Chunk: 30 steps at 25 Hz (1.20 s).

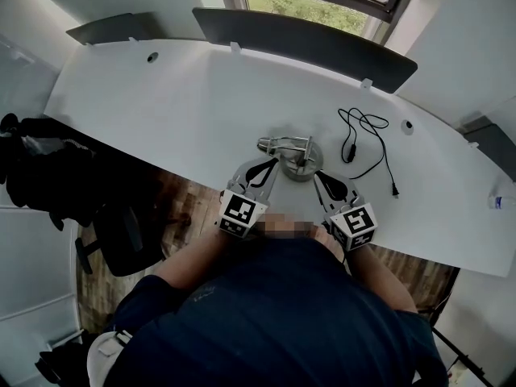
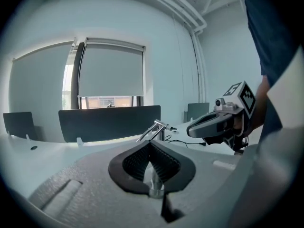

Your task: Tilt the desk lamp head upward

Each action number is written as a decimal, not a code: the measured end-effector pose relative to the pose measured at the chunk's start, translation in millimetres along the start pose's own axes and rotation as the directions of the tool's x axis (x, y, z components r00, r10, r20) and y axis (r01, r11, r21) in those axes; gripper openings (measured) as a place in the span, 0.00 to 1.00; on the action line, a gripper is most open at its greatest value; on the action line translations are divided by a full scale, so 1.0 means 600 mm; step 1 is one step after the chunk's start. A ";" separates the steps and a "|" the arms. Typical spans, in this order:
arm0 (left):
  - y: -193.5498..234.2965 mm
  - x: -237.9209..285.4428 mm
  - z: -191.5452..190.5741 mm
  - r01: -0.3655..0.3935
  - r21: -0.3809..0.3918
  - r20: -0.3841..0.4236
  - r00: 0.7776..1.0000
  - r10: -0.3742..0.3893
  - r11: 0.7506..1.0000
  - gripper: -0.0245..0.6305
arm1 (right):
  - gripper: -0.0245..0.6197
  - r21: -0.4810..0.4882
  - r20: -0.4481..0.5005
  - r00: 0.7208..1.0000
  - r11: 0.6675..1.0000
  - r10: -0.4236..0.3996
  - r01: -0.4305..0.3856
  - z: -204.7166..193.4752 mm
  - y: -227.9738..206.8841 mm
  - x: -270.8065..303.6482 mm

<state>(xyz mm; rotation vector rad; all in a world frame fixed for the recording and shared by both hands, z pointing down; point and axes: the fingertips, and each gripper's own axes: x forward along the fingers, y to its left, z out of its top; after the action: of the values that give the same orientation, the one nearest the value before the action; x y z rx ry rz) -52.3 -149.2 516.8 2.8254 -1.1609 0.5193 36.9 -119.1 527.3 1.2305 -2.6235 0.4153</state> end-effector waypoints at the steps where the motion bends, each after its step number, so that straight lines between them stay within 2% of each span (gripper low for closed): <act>1: 0.003 0.004 -0.005 0.000 0.012 -0.012 1.000 0.000 1.000 0.05 | 0.06 0.001 -0.006 1.000 1.000 -0.003 0.003 -0.003 -0.001 0.004; 10: 0.022 0.050 -0.053 0.006 0.065 -0.077 0.997 0.000 0.998 0.05 | 0.06 0.002 -0.067 0.996 0.999 -0.053 0.053 -0.042 -0.030 0.037; 19: 0.040 0.071 -0.088 -0.004 0.159 -0.139 0.990 0.026 0.987 0.07 | 0.06 -0.005 -0.116 0.990 0.997 -0.080 0.080 -0.080 -0.048 0.076; 23: 0.049 0.083 -0.099 -0.014 0.206 -0.156 0.987 0.047 0.979 0.18 | 0.19 0.018 -0.141 0.986 0.996 -0.087 0.090 -0.092 -0.054 0.094; 27: 0.053 0.097 -0.104 -0.019 0.266 -0.167 0.984 0.065 0.964 0.27 | 0.28 -0.028 -0.146 0.983 0.994 -0.110 0.107 -0.105 -0.066 0.113; 30: 0.053 0.109 -0.104 -0.013 0.308 -0.168 0.983 0.068 0.951 0.29 | 0.35 -0.056 -0.147 0.981 0.991 -0.130 0.123 -0.109 -0.070 0.130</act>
<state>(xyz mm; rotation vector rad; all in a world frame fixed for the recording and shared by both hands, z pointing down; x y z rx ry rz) -49.1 -205.8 593.7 2.9274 -1.1984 1.0141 25.2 -178.4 619.4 1.2901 -2.4004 0.4049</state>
